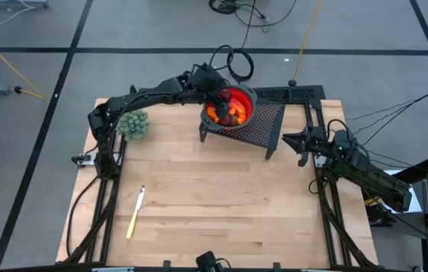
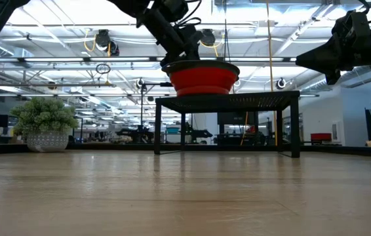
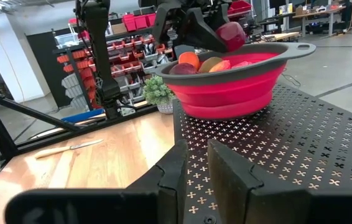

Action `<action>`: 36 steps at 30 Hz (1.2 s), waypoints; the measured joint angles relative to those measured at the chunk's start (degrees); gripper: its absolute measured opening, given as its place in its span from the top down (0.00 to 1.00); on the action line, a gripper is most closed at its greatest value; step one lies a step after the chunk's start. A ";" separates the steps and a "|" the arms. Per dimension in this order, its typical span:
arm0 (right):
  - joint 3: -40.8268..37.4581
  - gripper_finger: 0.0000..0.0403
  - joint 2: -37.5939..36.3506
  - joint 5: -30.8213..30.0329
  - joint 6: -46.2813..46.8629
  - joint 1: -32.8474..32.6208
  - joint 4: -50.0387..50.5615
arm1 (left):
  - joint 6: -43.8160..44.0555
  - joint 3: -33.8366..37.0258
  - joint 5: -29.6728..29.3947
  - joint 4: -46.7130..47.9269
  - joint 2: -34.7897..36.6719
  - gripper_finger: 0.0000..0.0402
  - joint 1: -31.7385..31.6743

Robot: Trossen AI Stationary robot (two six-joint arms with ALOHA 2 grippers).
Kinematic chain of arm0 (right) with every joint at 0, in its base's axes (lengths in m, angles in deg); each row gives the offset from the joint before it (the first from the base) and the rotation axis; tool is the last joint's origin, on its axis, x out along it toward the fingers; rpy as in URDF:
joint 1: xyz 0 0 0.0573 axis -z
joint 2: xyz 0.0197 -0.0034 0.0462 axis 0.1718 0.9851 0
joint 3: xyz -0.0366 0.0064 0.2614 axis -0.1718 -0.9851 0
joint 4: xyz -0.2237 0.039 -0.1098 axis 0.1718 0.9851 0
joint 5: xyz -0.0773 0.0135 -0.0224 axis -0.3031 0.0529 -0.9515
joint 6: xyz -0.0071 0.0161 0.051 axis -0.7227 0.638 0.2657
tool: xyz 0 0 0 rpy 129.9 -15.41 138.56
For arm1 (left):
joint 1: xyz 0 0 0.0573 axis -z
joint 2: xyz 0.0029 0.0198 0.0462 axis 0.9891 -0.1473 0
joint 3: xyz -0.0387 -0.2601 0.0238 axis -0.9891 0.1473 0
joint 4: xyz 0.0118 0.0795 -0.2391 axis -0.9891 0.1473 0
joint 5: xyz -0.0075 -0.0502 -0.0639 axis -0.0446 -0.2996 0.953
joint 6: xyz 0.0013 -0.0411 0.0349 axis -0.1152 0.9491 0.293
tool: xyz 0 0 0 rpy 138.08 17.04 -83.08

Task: Pick & Place Fruit
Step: Put the pomegranate into the red strainer bowl on the shelf, then put the white table knife on the shelf

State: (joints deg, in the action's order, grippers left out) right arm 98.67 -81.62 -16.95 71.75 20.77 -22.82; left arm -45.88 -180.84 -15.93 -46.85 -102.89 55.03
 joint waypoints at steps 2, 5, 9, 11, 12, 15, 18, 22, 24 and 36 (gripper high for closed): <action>0.00 0.87 0.00 0.00 0.00 0.00 0.00 | 0.03 0.00 -0.02 -0.02 0.00 0.39 0.00; 0.00 0.87 -0.02 0.00 0.00 0.00 0.00 | -0.04 0.00 -0.27 -0.02 0.00 0.35 0.07; 0.00 0.87 0.00 0.00 0.00 0.00 -0.02 | -0.28 0.00 -0.29 -0.09 0.00 0.33 0.07; 0.00 0.87 0.00 0.00 0.00 0.01 0.00 | -0.30 0.06 -0.30 -0.03 0.36 0.33 0.07; 0.00 0.87 0.00 0.00 0.00 0.00 0.00 | -0.33 0.09 -0.29 0.00 0.80 0.33 0.07; 0.00 0.87 0.00 0.00 0.00 0.01 -0.02 | 0.20 0.09 -0.34 -0.01 3.43 0.33 0.48; 0.00 0.87 0.00 0.02 0.00 0.00 -0.02 | 1.92 0.07 -0.46 0.06 6.18 0.33 1.92; 0.00 0.87 0.00 0.02 0.00 0.01 -0.02 | 5.17 0.05 -0.32 2.50 9.31 0.33 4.82; 0.00 0.87 -0.01 0.11 0.00 0.00 -0.02 | 7.60 0.04 -0.31 4.67 10.74 0.33 6.44; 0.00 0.87 -0.02 0.20 0.00 0.01 0.00 | 26.13 0.02 -0.17 23.60 12.57 0.33 18.16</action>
State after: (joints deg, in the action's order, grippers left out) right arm 98.67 -81.64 -16.75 71.75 20.78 -22.82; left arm -19.76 -180.82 -16.10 -23.25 -90.32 73.19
